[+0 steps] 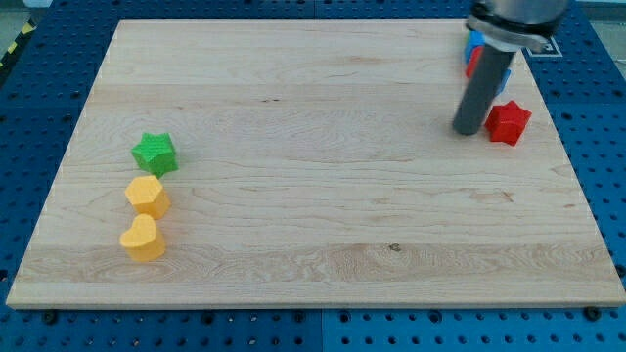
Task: Push the green star below the red star
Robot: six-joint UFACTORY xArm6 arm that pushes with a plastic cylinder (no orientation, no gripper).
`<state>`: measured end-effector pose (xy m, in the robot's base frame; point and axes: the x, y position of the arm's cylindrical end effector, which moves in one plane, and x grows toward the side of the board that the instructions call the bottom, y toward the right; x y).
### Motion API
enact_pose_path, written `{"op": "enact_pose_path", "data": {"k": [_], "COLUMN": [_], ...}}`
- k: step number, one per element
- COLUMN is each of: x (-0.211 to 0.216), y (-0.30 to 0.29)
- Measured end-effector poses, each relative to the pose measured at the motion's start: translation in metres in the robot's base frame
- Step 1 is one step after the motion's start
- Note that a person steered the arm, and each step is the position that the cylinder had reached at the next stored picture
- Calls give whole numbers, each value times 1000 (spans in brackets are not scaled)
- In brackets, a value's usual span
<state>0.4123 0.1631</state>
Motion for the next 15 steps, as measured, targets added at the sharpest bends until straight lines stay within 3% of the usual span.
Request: {"op": "enact_pose_path", "data": {"k": [5, 7, 9, 12, 15], "x": [-18, 29, 49, 43, 19], "y": [-374, -429, -415, -317, -152]}}
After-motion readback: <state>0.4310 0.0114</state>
